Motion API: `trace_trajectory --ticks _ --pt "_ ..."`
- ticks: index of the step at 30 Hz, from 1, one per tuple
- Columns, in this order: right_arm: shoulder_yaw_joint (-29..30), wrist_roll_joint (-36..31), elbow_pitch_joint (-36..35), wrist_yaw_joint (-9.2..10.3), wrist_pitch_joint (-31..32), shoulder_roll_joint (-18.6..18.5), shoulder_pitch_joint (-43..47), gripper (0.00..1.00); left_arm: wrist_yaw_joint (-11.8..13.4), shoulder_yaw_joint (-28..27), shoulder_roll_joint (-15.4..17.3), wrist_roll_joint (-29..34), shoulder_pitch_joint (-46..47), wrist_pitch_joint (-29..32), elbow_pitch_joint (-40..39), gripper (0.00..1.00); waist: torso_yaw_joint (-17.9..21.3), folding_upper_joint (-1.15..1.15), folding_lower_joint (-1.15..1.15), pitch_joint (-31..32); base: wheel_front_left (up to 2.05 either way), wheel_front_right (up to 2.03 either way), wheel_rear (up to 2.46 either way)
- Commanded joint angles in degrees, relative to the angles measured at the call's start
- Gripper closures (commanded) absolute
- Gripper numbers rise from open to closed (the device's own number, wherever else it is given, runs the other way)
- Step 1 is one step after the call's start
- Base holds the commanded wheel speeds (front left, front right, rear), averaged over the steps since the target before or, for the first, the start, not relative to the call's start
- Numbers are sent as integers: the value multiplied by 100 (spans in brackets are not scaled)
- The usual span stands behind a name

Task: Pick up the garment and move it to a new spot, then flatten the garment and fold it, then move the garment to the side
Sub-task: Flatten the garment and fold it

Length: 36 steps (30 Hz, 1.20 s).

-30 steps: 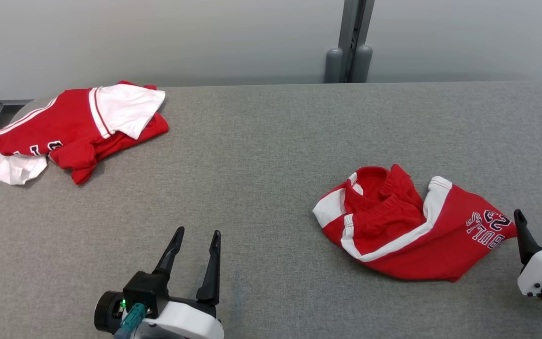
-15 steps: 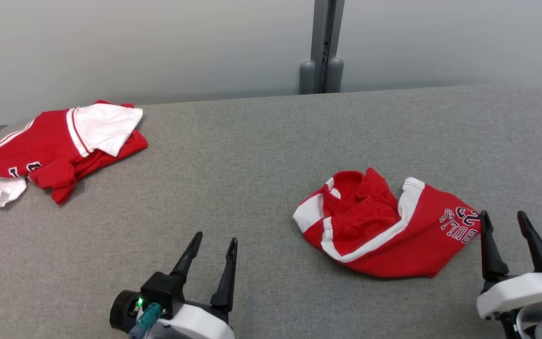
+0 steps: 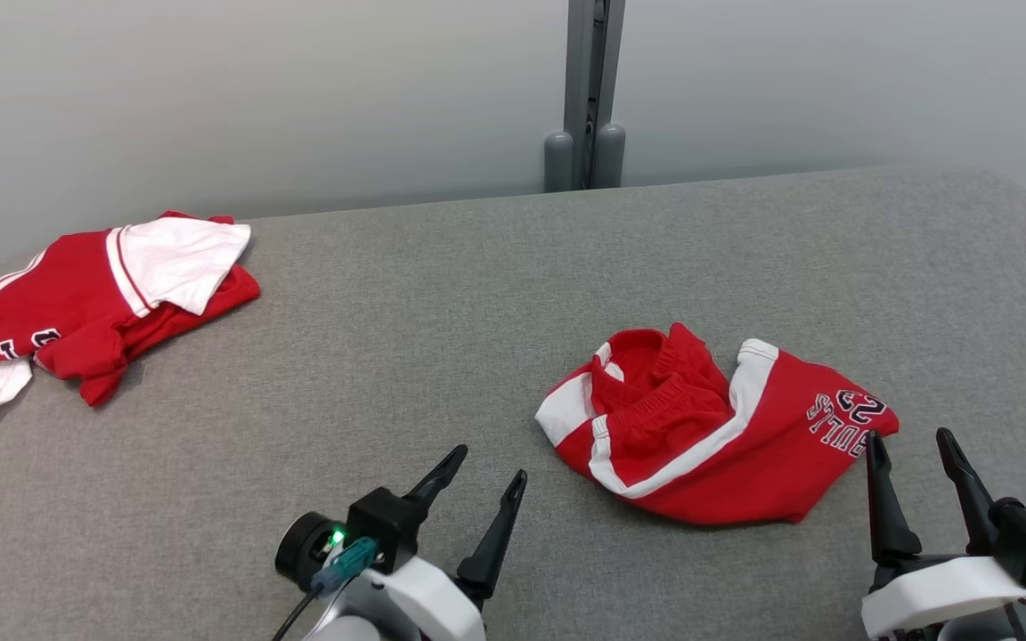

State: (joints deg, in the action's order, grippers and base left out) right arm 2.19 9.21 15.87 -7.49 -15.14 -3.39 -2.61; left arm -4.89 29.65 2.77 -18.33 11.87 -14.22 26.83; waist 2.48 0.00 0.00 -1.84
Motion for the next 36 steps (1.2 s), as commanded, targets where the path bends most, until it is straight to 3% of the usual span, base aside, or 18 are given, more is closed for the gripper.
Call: trace_trajectory --ticks 1,10,31,33,36 --pt "-5 -32 -39 -1 -2 -11 0 0 -59 100 21 -55 213 41 76 0 50 0 0 -11 0 0 0" --pt "-248 1 -113 -1 -2 7 -200 0 -239 1209 28 -460 1320 409 737 0 509 0 0 -217 0 0 0" --pt "-454 78 -137 -1 -2 28 -472 0 -251 2310 26 -1415 2781 1121 2460 0 1288 0 0 -717 0 0 0" --pt "-400 55 -160 -1 -2 32 -448 0 -251 2394 45 -1535 2855 1113 2482 55 1287 0 0 -735 0 0 0" --pt "-312 9 -189 -1 -2 35 -379 0 -251 2425 100 -1661 2919 927 2475 100 1239 0 0 -732 0 0 0"
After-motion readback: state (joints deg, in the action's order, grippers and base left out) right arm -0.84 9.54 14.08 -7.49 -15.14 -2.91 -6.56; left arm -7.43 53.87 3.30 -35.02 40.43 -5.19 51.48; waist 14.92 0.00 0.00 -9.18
